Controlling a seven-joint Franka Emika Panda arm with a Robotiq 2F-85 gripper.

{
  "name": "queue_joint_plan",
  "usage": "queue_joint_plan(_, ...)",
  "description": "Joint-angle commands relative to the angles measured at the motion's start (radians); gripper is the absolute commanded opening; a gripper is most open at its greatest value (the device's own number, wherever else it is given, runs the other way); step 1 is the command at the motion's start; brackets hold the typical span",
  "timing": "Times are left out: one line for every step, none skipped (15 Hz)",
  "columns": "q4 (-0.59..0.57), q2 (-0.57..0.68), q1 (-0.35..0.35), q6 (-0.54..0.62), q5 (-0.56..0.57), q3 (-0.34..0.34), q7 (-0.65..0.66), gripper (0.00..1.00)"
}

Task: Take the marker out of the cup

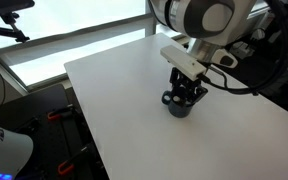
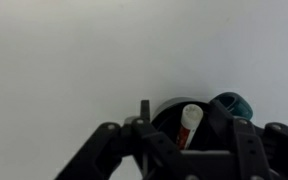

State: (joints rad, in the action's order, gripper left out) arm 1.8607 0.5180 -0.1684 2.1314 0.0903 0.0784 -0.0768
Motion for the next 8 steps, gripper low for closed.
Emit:
queue_joint_plan(-0.033, 0.010, -0.006, -0.041, -0.031, 0.002, -0.019, 0.87)
queue_joint_plan(-0.033, 0.011, -0.007, -0.040, -0.033, 0.002, -0.020, 0.90)
queue_joint_plan(-0.032, 0.011, -0.009, -0.036, -0.035, 0.001, -0.022, 0.90)
queue_joint_plan(-0.031, 0.011, -0.011, -0.034, -0.037, 0.001, -0.023, 0.92)
queue_joint_plan(-0.030, 0.011, -0.013, -0.031, -0.040, 0.000, -0.027, 0.91)
queue_joint_plan(-0.029, 0.010, -0.015, -0.025, -0.044, -0.002, -0.031, 0.95)
queue_joint_plan(-0.030, 0.011, -0.019, -0.022, -0.052, -0.005, -0.037, 0.96)
queue_joint_plan(-0.029, 0.011, -0.020, -0.020, -0.060, -0.006, -0.041, 0.98)
